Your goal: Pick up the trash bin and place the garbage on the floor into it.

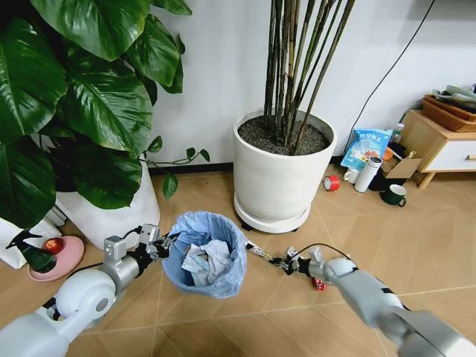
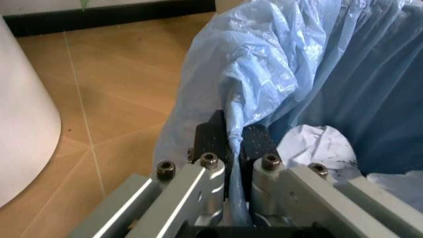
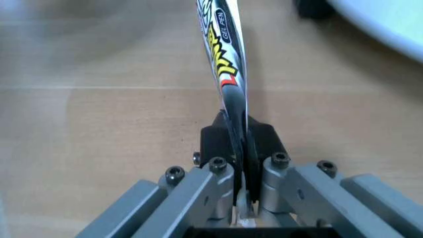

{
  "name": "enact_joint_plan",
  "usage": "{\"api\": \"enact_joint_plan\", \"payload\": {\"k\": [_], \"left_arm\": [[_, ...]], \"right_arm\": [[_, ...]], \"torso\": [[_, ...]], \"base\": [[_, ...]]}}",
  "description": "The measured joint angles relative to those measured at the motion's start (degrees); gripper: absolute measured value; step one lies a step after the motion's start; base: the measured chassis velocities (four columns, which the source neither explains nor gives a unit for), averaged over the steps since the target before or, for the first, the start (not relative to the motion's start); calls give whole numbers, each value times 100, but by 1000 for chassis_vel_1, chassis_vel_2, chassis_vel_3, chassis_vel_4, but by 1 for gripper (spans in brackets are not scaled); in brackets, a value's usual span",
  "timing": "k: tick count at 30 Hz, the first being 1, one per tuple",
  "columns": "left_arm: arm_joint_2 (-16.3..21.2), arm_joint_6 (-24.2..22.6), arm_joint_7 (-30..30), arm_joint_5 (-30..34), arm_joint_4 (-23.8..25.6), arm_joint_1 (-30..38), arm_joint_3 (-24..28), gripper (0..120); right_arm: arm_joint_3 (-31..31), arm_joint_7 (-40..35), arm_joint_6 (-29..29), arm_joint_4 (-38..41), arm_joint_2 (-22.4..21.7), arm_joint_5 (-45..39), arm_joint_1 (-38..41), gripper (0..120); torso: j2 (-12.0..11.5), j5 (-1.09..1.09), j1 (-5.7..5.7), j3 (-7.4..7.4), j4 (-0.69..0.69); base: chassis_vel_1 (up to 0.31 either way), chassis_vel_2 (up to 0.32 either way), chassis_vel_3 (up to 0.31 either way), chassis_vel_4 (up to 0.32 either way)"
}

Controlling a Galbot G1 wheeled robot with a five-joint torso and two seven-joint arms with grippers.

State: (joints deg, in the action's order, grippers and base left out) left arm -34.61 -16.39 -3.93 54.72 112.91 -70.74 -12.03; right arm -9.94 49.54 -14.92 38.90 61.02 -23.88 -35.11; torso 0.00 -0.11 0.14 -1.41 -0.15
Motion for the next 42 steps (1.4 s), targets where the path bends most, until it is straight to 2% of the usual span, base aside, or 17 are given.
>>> {"api": "enact_joint_plan", "payload": {"k": [3,5,7,9,10,12,14,16,19,21,26,28,32,42], "left_arm": [[30,1,12,-21,-39,33,76,0],[98,12,39,-23,-82,109,162,0],[141,24,59,-18,-112,154,196,0],[221,51,107,-12,-187,233,269,0],[221,51,107,-12,-187,233,269,0],[221,61,121,-16,-218,236,283,0],[144,66,113,-45,-221,195,275,0],[84,67,101,-71,-225,180,267,0],[-41,77,85,-102,-230,146,231,0],[-145,103,96,-112,-300,212,268,0],[-220,133,162,-123,-454,405,469,0],[-236,144,179,-115,-505,492,575,0],[-280,202,242,-69,-775,926,1104,0],[-607,260,269,233,-1183,1971,2026,0]], "right_arm": [[192,235,-166,587,-374,10,-155,0],[584,554,-375,1177,-707,109,-347,0],[765,645,-422,1398,-851,124,-446,0],[1216,863,-492,1945,-1229,-90,-807,0],[1216,863,-492,1945,-1229,-90,-807,0],[1607,1034,-497,2521,-1525,-473,-1138,0],[1894,1148,-482,2967,-1640,-778,-1297,0],[2041,1190,-448,3200,-1676,-930,-1376,0],[2287,1288,-388,3631,-1701,-1305,-1510,0],[2501,1328,-280,4045,-1737,-1839,-1710,0],[2586,1389,-82,4489,-1634,-2494,-1822,0],[2517,1408,-23,4601,-1572,-2688,-1806,0],[1980,1396,169,4789,-1284,-3183,-1571,0],[1357,1163,273,4572,-803,-3138,-1469,0]], "torso": [[0,-2,0,1,-3],[0,5,0,1,1],[0,6,0,1,2],[0,-2,0,1,2],[0,-2,0,1,2],[0,6,-1,1,-6],[0,-2,-1,1,0],[0,-2,-1,2,-2],[0,4,-1,1,5],[0,-2,-1,2,3],[0,1,-1,1,-2],[1,0,-1,2,-1],[0,-1,-1,1,2],[0,0,-1,0,1]], "base": [[0,0,0,0],[0,0,0,0],[0,0,0,0],[0,0,0,0],[0,0,0,0],[0,0,0,0],[0,0,0,0],[0,0,0,0],[0,0,0,0],[0,0,0,0],[0,0,0,0],[0,0,0,0],[0,0,0,0],[0,0,0,0]]}}
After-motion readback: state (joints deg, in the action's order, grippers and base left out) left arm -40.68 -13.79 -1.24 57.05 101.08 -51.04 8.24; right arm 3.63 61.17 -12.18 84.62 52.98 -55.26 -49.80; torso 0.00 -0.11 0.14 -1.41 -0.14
